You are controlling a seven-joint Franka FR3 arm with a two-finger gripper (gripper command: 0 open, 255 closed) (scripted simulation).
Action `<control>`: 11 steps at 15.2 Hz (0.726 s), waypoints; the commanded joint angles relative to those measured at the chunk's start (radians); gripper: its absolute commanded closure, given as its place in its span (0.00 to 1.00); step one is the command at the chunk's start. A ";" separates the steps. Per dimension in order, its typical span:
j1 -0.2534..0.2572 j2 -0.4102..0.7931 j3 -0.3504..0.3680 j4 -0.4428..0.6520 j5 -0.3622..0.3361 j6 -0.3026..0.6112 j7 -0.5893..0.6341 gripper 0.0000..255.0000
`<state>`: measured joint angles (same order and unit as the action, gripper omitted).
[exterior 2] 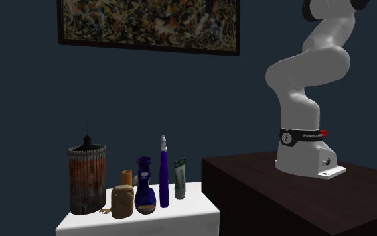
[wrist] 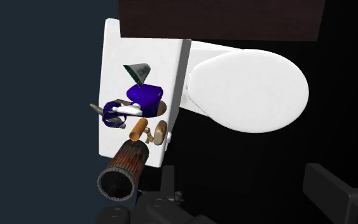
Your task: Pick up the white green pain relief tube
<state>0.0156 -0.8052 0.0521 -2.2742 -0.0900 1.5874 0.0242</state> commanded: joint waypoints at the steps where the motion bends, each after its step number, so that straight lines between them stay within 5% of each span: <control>1: 0.000 0.000 0.000 0.000 0.000 0.000 0.000 0.00; 11: -0.012 -0.007 -0.140 -0.305 -0.074 0.295 -0.154 0.00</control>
<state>0.0042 -0.8218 -0.0753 -2.5582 -0.1571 1.8504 -0.1158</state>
